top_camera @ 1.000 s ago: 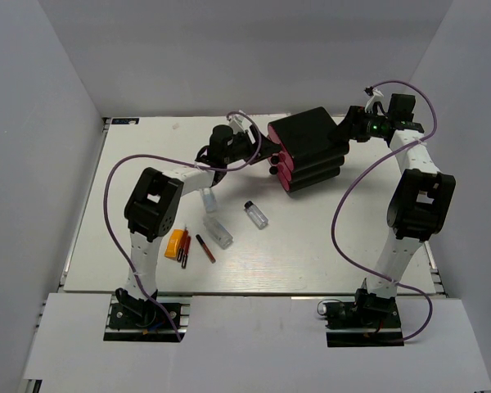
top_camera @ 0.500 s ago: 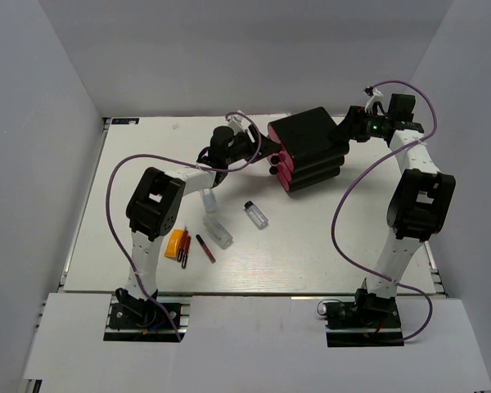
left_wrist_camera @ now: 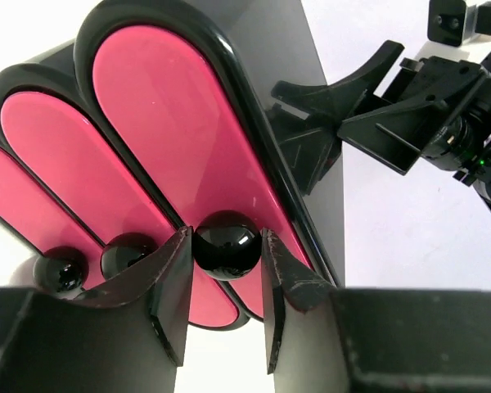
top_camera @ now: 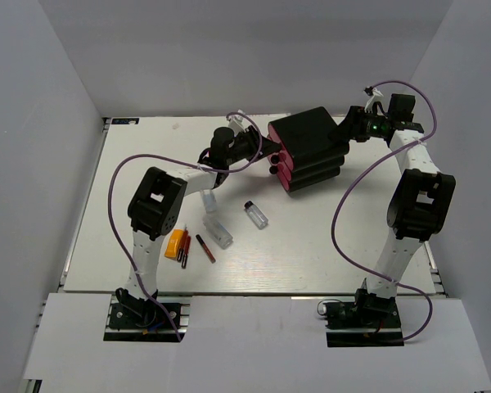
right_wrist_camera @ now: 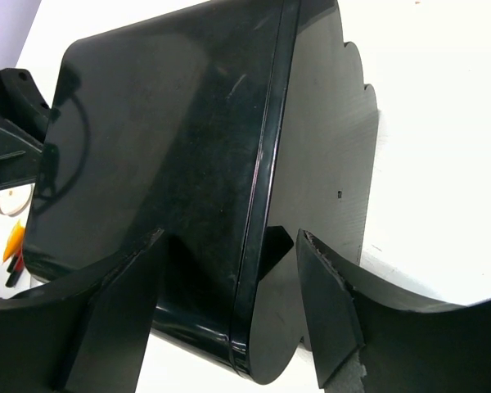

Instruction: Organize the makeup

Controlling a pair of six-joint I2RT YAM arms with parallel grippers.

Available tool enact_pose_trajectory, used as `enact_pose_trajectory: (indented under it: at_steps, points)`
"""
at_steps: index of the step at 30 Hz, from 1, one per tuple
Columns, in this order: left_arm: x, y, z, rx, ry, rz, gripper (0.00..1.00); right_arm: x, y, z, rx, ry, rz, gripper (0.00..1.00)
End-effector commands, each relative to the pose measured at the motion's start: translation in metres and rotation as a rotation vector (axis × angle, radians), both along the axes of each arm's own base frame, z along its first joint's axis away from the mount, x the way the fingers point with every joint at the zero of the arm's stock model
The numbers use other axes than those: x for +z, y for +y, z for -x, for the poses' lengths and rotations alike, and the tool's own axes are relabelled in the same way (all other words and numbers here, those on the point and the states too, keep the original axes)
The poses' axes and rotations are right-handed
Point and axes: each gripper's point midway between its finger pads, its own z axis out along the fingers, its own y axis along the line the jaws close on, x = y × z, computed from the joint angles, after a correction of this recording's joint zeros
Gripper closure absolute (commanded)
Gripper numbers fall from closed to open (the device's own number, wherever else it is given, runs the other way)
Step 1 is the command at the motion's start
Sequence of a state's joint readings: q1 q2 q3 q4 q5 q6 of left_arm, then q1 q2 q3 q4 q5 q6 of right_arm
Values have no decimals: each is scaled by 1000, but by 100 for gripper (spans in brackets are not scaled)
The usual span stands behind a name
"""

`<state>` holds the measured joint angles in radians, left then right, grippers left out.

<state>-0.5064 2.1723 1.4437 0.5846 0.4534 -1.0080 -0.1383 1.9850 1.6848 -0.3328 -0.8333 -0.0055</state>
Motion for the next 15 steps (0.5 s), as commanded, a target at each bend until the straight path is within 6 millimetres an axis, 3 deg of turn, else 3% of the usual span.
enact_pose_trajectory:
  at_steps: [1, 2, 4, 15]
  points:
    - [5, -3, -4, 20, -27, 17, 62, -16, -4, 2, -9, 26, 15, 31]
    - [4, -2, -2, 17, -27, 21, 70, -17, -4, 1, -12, 26, 20, 32]
    - [5, -1, 1, 14, -27, 24, 75, -18, -5, 1, -16, 28, 24, 34]
    - [-1, 25, 27, 20, -19, -16, 78, -23, -19, -3, -62, 31, 58, 36]
